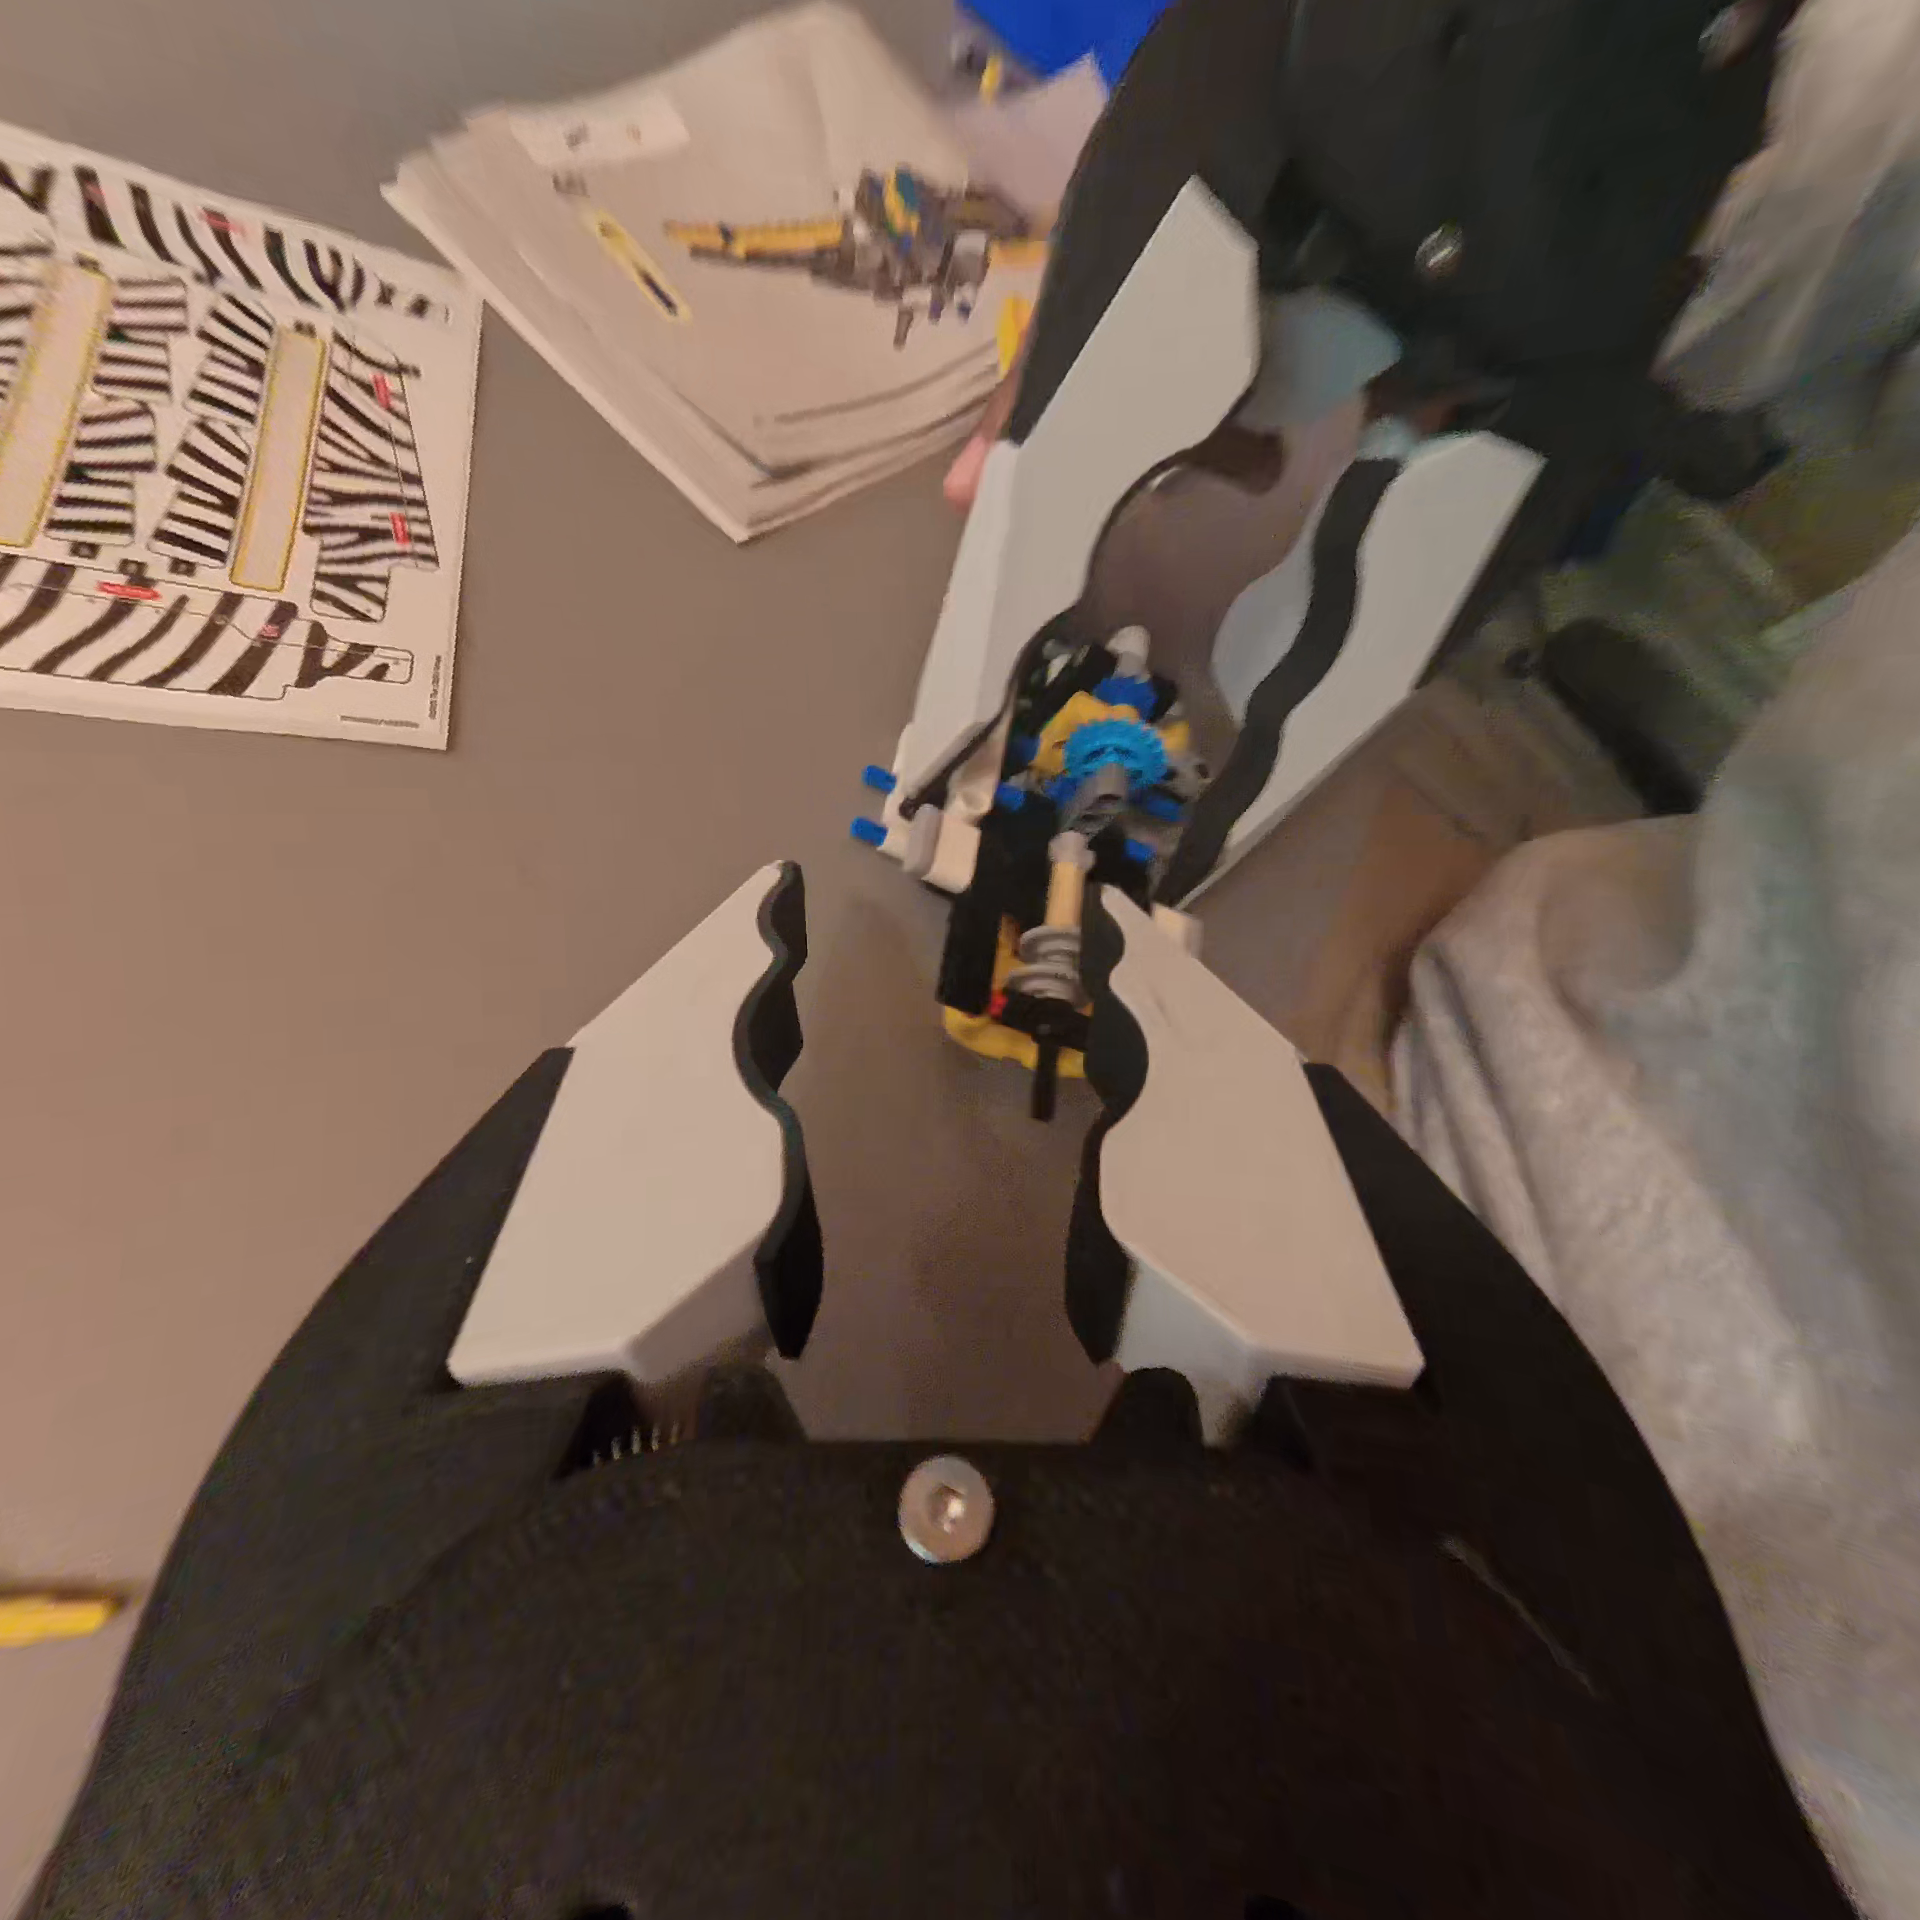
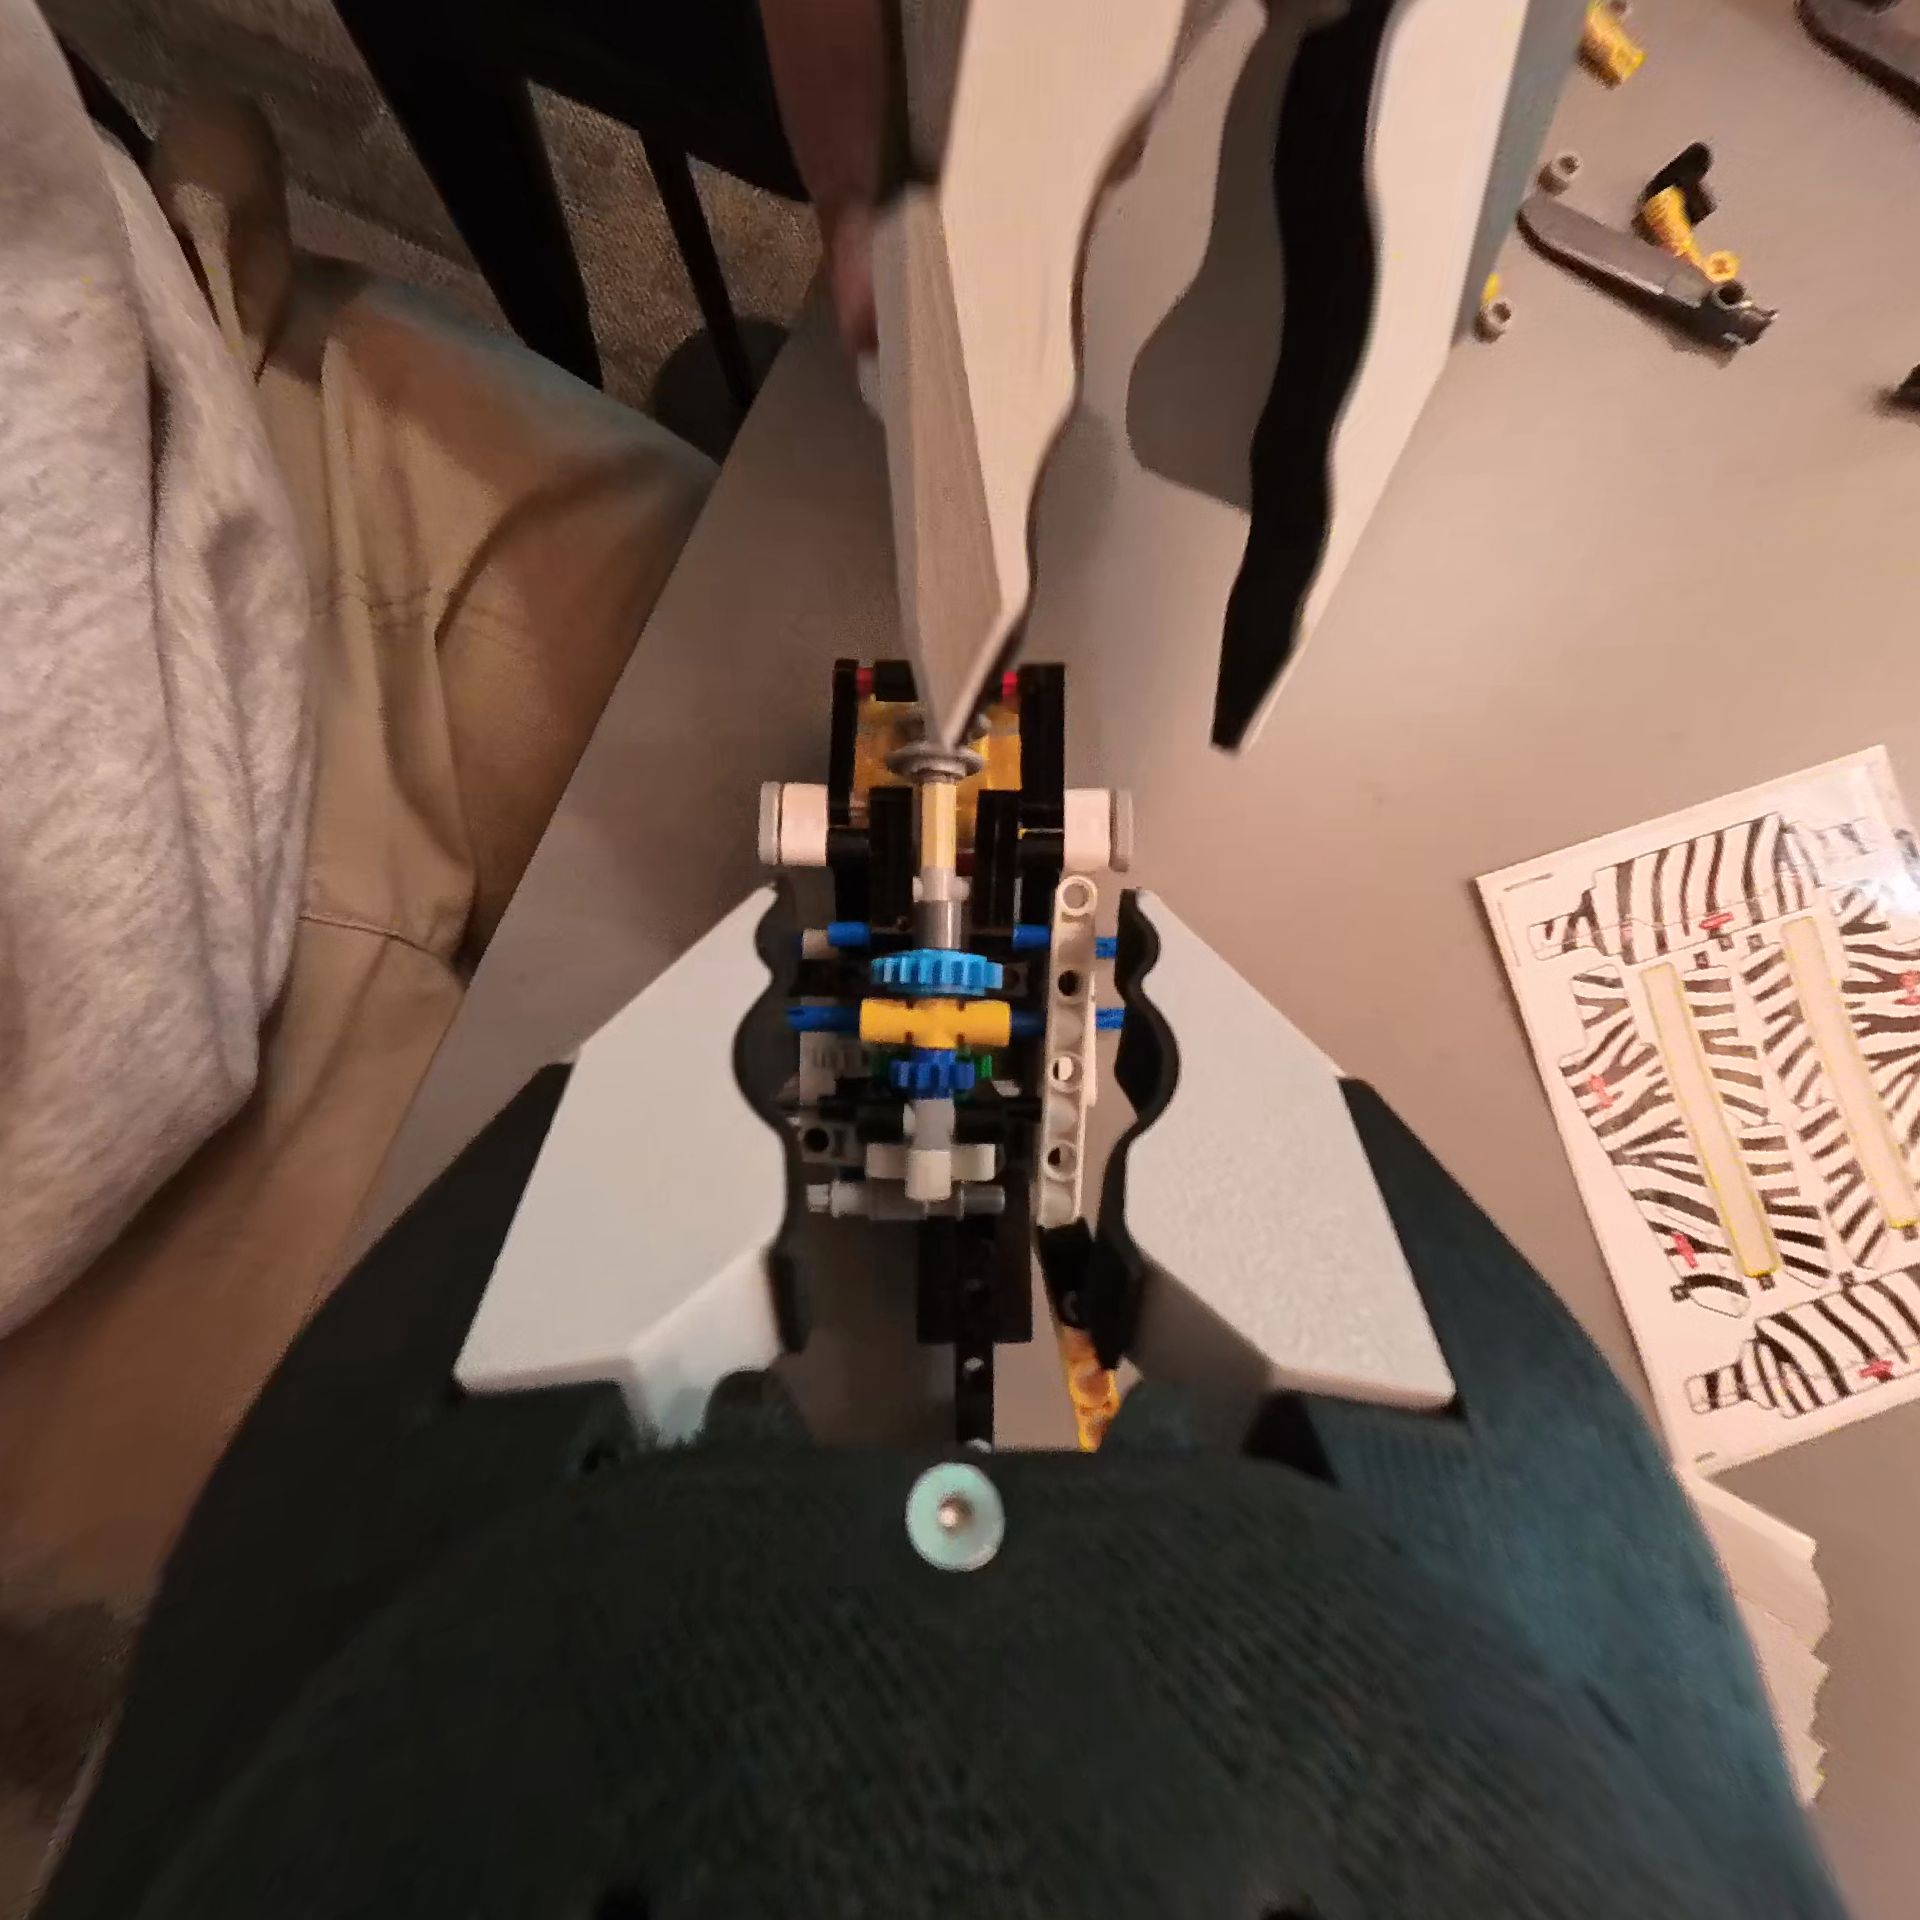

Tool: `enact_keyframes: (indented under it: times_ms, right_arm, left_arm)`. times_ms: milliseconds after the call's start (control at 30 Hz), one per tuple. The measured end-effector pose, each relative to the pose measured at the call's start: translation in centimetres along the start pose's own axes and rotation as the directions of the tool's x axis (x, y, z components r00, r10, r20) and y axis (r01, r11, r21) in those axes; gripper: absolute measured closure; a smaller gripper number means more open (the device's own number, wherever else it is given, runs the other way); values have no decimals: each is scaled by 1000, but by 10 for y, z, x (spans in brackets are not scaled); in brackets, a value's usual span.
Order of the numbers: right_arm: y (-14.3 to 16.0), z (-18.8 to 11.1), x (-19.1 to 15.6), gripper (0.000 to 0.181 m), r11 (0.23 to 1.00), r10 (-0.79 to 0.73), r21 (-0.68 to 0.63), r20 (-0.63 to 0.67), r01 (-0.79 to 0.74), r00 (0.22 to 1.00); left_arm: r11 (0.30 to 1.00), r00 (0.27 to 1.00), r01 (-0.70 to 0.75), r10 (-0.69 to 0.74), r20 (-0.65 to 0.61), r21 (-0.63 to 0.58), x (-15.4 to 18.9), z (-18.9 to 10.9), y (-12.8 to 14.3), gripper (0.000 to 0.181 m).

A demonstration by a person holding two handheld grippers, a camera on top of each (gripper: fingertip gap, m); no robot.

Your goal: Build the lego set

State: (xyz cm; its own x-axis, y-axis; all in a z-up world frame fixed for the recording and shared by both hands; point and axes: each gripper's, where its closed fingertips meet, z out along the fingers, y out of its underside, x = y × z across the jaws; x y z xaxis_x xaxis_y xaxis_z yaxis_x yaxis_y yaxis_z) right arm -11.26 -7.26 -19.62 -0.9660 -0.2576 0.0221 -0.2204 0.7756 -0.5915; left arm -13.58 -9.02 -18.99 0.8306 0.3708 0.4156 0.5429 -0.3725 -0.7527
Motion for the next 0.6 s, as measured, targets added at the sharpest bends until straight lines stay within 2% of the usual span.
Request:
enact_keyframes:
  times_ms: [100, 300, 600]
  right_arm:
    - [1, 1, -1, 128, 1000, -16, 4, -10, 16, 1000]
    - [3, 3, 0, 130, 999, -34, 6, -36, 35, 999]
    - [2, 3, 1, 131, 998, -64, -5, -38, 64, 997]
  left_arm:
    - [997, 1000, 6, -8, -24, -73, 2, 14, 6, 139]
    - [997, 997, 46, -50, -56, -63, 7, 16, 6, 154]
    - [994, 993, 101, -104, -60, -43, 6, 17, 6, 154]
